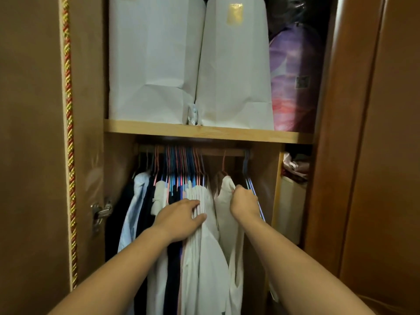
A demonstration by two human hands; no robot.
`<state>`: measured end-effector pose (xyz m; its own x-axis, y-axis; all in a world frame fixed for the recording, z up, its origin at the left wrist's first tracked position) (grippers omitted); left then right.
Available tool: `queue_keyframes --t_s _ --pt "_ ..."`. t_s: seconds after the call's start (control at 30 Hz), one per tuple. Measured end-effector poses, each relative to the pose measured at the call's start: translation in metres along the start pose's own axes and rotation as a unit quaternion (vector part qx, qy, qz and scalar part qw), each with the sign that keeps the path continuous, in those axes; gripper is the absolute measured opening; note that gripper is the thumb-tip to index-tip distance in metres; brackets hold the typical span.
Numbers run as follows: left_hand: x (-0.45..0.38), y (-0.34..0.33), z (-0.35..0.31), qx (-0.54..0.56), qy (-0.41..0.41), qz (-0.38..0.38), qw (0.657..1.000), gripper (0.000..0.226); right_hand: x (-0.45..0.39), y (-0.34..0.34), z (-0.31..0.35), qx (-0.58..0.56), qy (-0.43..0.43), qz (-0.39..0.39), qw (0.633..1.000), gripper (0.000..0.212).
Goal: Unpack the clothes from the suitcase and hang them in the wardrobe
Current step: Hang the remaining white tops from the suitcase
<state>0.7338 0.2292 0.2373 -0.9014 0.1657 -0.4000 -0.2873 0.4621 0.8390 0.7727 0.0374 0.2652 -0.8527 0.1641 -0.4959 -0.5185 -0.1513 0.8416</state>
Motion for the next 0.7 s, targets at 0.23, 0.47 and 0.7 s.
queue_keyframes --t_s 0.23,0.47,0.7 --pt "-0.001 -0.002 0.005 0.028 -0.003 -0.036 0.999 0.046 0.024 -0.033 0.015 -0.129 0.165 0.187 0.960 0.046" --pt "0.001 -0.008 0.002 0.028 0.004 -0.025 0.999 0.049 0.019 -0.022 -0.055 0.289 0.090 -0.047 0.952 0.030" --pt "0.007 -0.007 -0.005 0.014 0.012 -0.004 1.000 0.054 0.009 -0.020 -0.057 0.306 0.117 -0.022 0.945 0.026"
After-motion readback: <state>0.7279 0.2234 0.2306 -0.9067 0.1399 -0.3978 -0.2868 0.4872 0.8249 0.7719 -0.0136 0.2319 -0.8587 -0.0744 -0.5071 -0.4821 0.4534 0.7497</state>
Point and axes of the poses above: each hand's wrist, its own x-axis away from the middle knuckle, its own y-axis out of the back of the hand, z = x × y, the point moved 4 cm from there along -x, towards the middle knuckle, and after that the axes turned 10 degrees about x, right-handed, at the moved point
